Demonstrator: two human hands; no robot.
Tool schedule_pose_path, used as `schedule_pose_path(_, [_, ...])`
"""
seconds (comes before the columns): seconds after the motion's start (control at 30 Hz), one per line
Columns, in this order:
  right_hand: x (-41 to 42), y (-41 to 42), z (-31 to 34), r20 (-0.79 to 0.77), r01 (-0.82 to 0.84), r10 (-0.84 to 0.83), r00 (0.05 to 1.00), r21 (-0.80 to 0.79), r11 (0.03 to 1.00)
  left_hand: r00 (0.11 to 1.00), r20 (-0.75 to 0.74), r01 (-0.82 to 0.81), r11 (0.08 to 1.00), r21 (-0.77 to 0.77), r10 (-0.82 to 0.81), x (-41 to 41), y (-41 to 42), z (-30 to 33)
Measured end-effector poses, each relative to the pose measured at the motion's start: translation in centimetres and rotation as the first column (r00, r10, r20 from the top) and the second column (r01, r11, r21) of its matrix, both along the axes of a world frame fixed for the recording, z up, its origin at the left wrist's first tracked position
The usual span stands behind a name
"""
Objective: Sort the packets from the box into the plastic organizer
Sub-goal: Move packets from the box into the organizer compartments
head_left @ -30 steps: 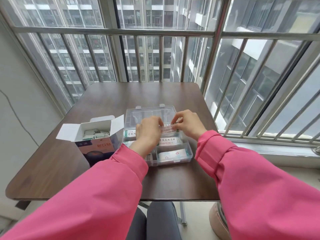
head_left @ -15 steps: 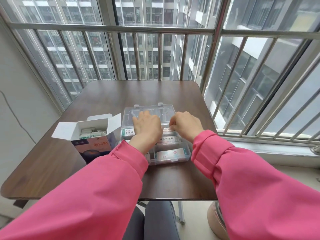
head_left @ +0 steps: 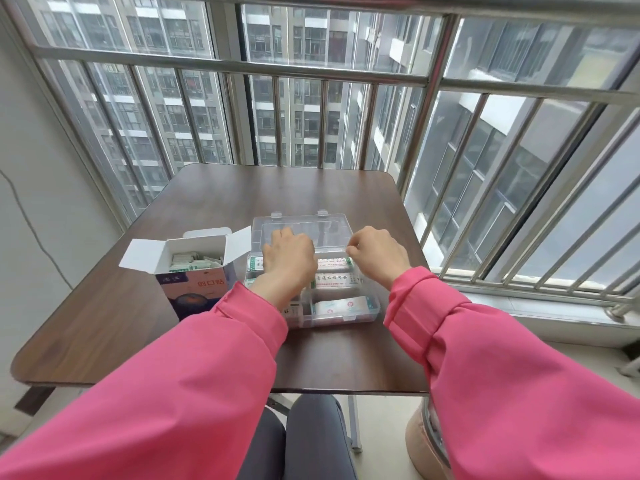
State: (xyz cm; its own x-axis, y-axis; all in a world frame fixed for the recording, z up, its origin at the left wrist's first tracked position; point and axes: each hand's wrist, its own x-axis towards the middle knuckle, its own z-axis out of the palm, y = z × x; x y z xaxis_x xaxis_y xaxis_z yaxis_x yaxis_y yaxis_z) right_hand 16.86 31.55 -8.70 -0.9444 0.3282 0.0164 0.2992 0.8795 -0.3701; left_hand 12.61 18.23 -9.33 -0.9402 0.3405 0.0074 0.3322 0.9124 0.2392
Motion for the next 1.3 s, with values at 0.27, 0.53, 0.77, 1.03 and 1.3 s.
schedule_pose_path(0.27, [1.3,-1.0,0.5,0.104,-0.088,0.09,0.991,-0.023,0.996,0.998,-0.038,0.048,0.999,-0.025,-0.048,0.7,-1.2,0.1])
schedule_pose_path(0.53, [1.3,-1.0,0.4,0.111,-0.102,0.104,0.988,-0.022,0.995,0.998,-0.017,0.06,0.992,-0.11,-0.062,0.5,-0.7,-0.5])
schedule_pose_path(0.77, [2.4,-1.9,2.3,-0.087,-0.148,0.142,0.986,-0.07,0.987,0.987,-0.112,0.141,0.948,0.286,-0.113,2.4,-2.5,1.9])
schedule_pose_path(1.03, [2.6,-9.4,4.7,-0.311,-0.364,0.33,0.892,-0.058,0.93,0.95,-0.312,0.143,0.89,0.433,-0.001,2.9,-9.9,5.2])
schedule_pose_path(1.3, [2.9,-13.6,4.4,-0.043,-0.499,0.502,0.864,0.067,0.864,0.987,0.021,0.159,0.987,-0.003,-0.159,0.0,-18.2,4.3])
